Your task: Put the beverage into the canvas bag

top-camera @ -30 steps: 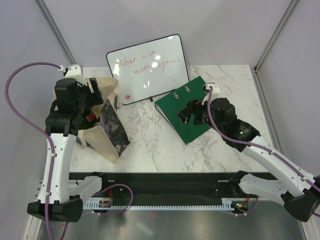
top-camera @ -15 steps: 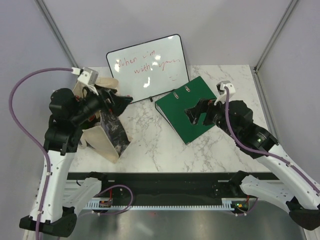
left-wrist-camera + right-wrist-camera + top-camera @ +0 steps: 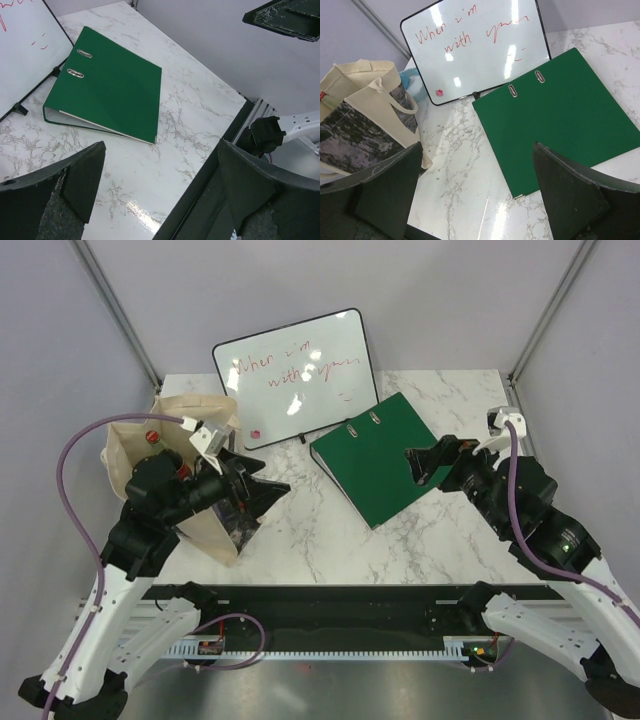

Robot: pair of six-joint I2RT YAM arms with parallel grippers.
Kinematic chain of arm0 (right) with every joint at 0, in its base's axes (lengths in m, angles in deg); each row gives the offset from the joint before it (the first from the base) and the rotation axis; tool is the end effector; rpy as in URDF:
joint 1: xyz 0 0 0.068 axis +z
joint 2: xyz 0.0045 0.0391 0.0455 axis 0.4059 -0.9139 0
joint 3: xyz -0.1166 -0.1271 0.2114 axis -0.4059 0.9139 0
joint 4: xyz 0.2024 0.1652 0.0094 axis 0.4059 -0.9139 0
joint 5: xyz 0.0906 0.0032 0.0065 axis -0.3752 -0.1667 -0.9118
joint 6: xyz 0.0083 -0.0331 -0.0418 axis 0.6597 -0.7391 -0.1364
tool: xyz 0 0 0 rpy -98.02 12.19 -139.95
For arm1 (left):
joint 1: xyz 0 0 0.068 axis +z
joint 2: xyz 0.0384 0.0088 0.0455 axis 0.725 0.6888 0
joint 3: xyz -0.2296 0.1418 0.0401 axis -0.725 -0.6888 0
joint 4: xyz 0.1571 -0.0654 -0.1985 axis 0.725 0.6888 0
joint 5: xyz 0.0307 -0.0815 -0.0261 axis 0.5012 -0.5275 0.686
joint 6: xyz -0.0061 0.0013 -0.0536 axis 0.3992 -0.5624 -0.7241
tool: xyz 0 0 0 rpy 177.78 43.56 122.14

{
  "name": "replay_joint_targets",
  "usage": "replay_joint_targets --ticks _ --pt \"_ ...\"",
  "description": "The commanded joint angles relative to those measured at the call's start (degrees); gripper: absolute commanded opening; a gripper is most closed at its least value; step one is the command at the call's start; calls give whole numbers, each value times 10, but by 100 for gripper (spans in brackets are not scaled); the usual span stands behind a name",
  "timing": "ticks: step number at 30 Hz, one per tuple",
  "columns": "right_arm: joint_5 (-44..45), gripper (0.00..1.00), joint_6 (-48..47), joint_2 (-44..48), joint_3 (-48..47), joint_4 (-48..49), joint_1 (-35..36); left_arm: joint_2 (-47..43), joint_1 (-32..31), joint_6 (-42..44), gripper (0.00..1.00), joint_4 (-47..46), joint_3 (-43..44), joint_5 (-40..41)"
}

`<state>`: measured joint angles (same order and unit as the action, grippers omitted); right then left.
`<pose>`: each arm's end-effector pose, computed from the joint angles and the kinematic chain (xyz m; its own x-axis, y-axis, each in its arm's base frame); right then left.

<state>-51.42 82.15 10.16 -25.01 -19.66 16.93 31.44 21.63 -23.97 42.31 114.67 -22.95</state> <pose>0.1090 0.0789 0.4301 -0.2737 0.3392 -0.9000 -0.2777 0.8680 0.4116 0.1186 -0.0736 0.4043 -0.3044 -0.1210 -0.9448 0.7462 0.5862 -0.3155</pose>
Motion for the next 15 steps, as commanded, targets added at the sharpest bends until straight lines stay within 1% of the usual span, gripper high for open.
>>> replay_joint_targets --ticks 1,15 --pt "24 98 2 9 -22 -14 2 -20 -1 -8 100 -34 2 22" --pt "37 98 -13 10 -28 -12 2 -21 -1 1 100 -25 18 35"
